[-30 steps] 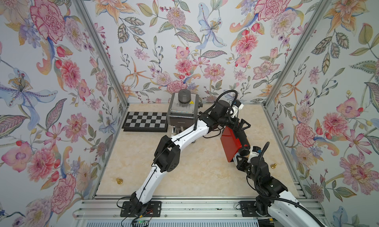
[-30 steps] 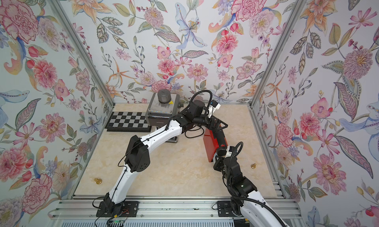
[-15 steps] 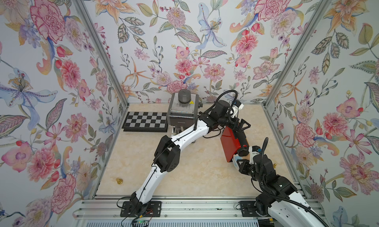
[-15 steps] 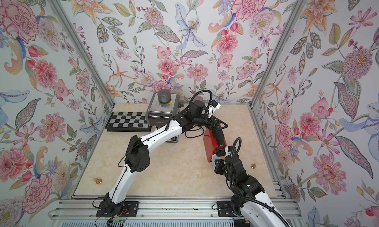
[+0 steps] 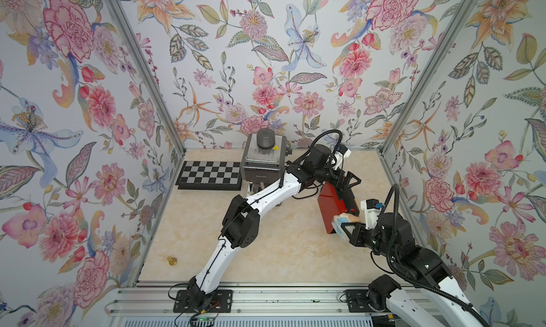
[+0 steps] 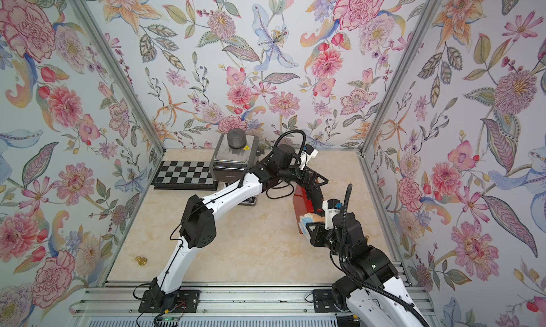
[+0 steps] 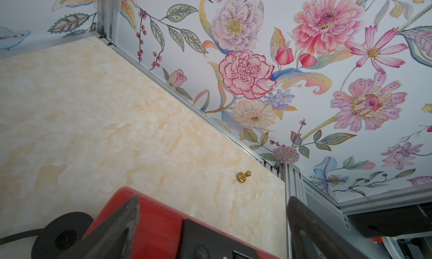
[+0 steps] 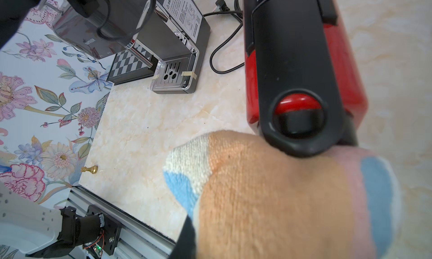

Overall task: Wipe the surface of a coffee machine
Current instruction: Wipe the dirt from the surface of the coffee machine.

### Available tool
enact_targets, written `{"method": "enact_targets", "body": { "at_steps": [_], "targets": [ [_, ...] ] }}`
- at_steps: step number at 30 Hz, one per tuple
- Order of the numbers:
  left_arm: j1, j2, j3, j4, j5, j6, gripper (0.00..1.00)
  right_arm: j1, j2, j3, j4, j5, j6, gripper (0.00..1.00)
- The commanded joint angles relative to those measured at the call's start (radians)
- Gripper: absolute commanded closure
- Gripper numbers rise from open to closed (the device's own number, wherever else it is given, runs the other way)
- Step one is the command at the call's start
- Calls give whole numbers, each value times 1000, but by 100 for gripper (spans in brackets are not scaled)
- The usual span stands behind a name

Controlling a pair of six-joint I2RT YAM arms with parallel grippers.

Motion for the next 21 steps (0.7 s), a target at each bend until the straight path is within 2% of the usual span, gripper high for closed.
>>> {"method": "enact_targets", "body": {
  "at_steps": [1,10,14,21],
  "targets": [
    [-2,17,-39,-51,-1,-12,1,-7,2,64,-30,73,-66,100],
    [41,-39,-80,-3,30,-45,1,-47,72,144,41,107,-127,100],
    [85,-109,-140,56,45,-61,1,-76,113,180,91,26,-118,100],
    [161,-257,-346,288,199,-126,1,-98,172,237,139,-68,-108,100]
  ]
}}
